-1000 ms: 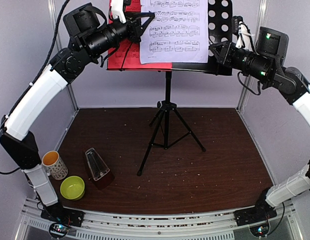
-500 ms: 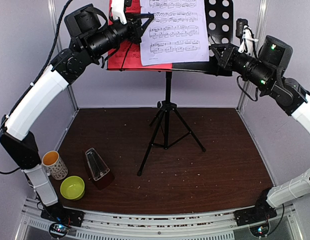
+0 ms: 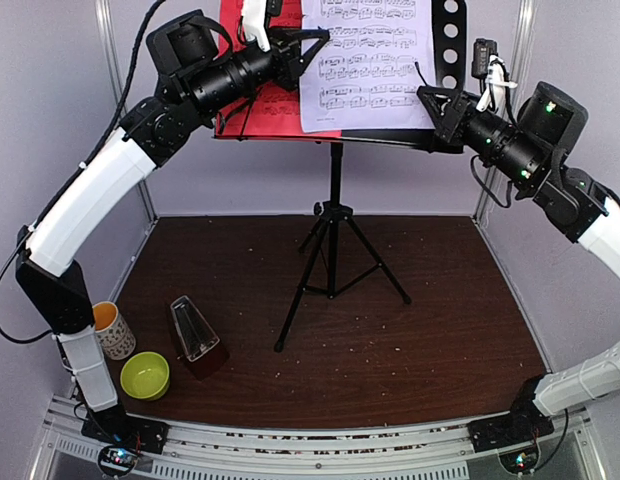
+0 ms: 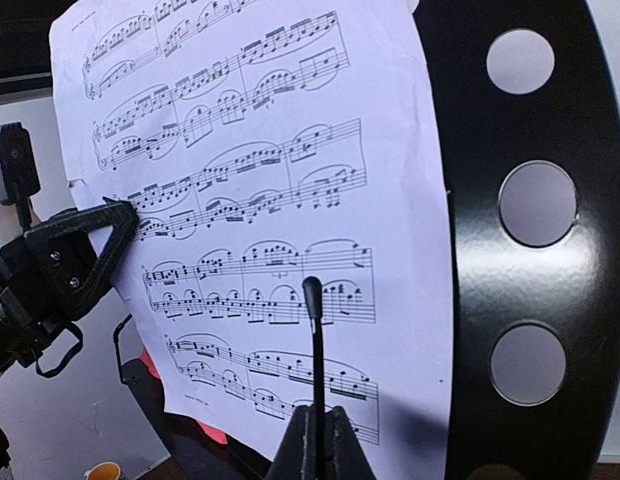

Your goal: Set up the instrument practice props

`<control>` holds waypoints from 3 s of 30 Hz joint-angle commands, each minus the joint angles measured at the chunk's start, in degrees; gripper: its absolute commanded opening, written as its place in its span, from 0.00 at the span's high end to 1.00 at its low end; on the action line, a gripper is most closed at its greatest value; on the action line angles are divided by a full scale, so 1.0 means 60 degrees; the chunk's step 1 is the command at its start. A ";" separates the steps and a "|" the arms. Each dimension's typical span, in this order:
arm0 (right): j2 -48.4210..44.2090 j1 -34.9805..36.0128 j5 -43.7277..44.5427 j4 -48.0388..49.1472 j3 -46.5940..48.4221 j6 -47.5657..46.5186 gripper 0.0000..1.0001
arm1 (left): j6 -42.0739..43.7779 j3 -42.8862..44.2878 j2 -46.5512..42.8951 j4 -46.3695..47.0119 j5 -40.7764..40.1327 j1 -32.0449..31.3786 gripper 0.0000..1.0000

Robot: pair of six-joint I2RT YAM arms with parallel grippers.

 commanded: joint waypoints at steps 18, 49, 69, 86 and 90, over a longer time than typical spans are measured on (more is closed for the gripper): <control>-0.0364 -0.0004 -0.0743 0.0957 -0.0298 -0.0403 1.00 | -0.0138 0.1555 0.1301 0.0517 0.1965 -0.0002 1.00; -0.0406 0.0001 -0.0592 0.0919 -0.0379 -0.0330 1.00 | 0.0024 -0.0230 -0.0047 0.0620 0.1330 -0.0134 0.71; -0.0465 -0.0004 -0.0811 0.1036 -0.0497 -0.0501 1.00 | -0.0802 -0.0253 0.0437 0.1277 0.1503 -0.0134 1.00; -0.0458 -0.0006 -0.0693 0.1135 -0.0549 -0.0425 0.93 | -0.1120 -0.0211 0.0596 0.1319 0.1504 -0.0134 1.00; -0.0434 0.0004 -0.0681 0.1117 -0.0527 -0.0346 0.81 | -0.1100 -0.0197 0.0596 0.1286 0.1464 -0.0138 1.00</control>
